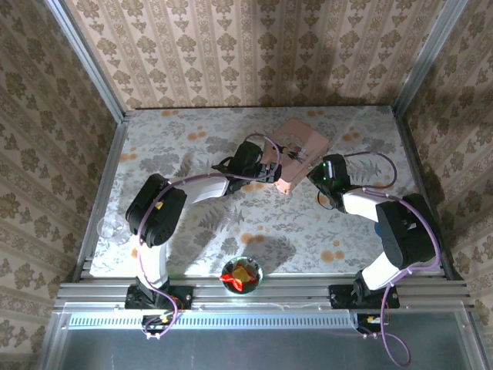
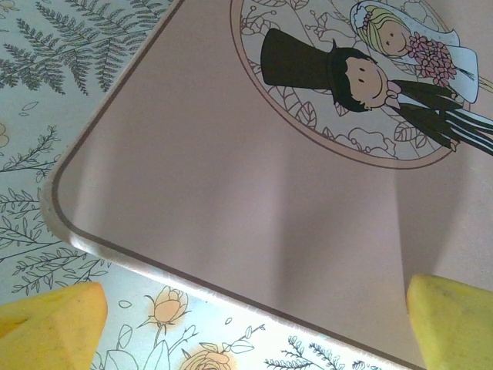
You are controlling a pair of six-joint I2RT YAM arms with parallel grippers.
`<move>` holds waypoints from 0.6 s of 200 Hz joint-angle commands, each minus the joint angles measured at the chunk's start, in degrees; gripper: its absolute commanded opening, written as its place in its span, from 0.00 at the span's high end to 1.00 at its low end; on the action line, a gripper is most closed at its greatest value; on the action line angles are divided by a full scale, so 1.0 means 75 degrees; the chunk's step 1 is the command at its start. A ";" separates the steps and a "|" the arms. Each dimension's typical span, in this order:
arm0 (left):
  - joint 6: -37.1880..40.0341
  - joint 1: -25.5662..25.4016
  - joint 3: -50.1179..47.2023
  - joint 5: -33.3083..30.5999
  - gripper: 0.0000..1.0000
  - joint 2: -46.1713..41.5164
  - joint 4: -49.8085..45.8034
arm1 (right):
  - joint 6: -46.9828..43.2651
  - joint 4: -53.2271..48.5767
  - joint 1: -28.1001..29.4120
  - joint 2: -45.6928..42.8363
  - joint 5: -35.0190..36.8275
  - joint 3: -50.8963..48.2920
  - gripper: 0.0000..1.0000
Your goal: Unlock a padlock with a key
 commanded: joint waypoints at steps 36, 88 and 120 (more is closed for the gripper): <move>0.0091 0.0145 -0.0458 -0.0208 0.00 0.0316 -0.1393 | -0.0289 -0.0187 -0.0318 0.0074 0.0826 0.0334 1.00; 0.0069 0.0203 -0.0499 -0.0208 0.00 0.0287 -0.1369 | -0.0435 -0.0253 -0.0362 0.0104 0.0721 0.0487 1.00; -0.0064 0.0405 -0.0585 -0.0089 0.03 0.0282 -0.1279 | -0.0610 -0.0476 -0.0362 -0.0051 0.0588 0.0487 1.00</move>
